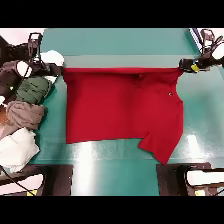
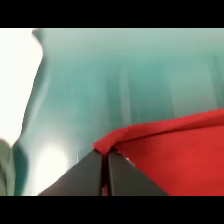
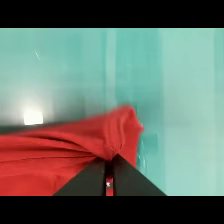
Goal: Fold the shirts.
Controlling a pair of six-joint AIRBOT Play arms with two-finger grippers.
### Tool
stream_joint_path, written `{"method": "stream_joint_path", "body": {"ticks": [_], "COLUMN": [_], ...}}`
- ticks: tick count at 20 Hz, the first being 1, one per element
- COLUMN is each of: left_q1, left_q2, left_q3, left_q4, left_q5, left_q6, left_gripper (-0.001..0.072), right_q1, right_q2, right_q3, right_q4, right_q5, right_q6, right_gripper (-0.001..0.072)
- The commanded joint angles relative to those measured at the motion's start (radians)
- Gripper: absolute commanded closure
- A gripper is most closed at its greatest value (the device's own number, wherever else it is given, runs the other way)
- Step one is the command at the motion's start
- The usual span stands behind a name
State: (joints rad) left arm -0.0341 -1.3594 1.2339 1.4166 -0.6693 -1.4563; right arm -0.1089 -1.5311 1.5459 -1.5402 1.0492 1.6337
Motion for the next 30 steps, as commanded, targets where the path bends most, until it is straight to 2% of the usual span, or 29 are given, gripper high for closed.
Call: {"method": "stream_joint_path", "body": {"ticks": [1,2,8,12,13,14,15,16,19,23,26,30], "left_q1": [0.029,0.027,0.027,0.027,0.027,0.027,0.027,0.029,0.029,0.029,0.029,0.029], "left_q2": [-0.008,-0.010,-0.042,-0.065,-0.065,-0.066,-0.066,-0.064,-0.031,0.146,0.300,0.379], "left_q3": [-0.007,-0.007,-0.010,-0.026,-0.030,-0.031,-0.031,-0.031,-0.038,-0.256,-0.483,-0.654], "left_q4": [0.004,-0.010,-0.046,-0.143,-0.172,-0.182,-0.178,-0.164,-0.129,-0.143,-0.214,-0.230], "left_q5": [-0.198,-0.243,-0.455,-0.516,-0.522,-0.525,-0.528,-0.543,-0.635,-0.612,-0.590,-0.501], "left_q6": [0.061,0.089,0.085,0.085,0.085,0.084,0.083,0.070,0.068,0.067,0.068,0.042], "left_gripper": [0.0684,0.0684,0.0683,0.0682,0.0672,0.0438,0.0271,0.0283,0.0280,0.0280,0.0280,0.0280], "right_q1": [0.002,0.002,0.001,0.001,0.001,0.001,0.001,-0.004,-0.029,-0.070,-0.081,-0.072], "right_q2": [0.009,0.023,0.087,0.093,0.093,0.093,0.093,0.093,0.093,0.093,0.115,0.206], "right_q3": [-0.058,-0.105,-0.306,-0.346,-0.346,-0.339,-0.327,-0.305,-0.203,-0.106,-0.133,-0.238], "right_q4": [-0.031,-0.027,0.030,0.030,0.030,0.030,0.030,0.030,0.034,0.235,0.345,0.343], "right_q5": [0.069,0.070,0.050,0.081,0.096,0.116,0.138,0.176,0.322,0.532,0.521,0.424], "right_q6": [0.000,0.000,0.000,0.000,0.000,0.000,0.000,0.000,-0.026,-0.139,-0.152,-0.152], "right_gripper": [0.0700,0.0700,0.0694,0.0693,0.0674,0.0508,0.0358,0.0335,0.0335,0.0335,0.0335,0.0335]}}
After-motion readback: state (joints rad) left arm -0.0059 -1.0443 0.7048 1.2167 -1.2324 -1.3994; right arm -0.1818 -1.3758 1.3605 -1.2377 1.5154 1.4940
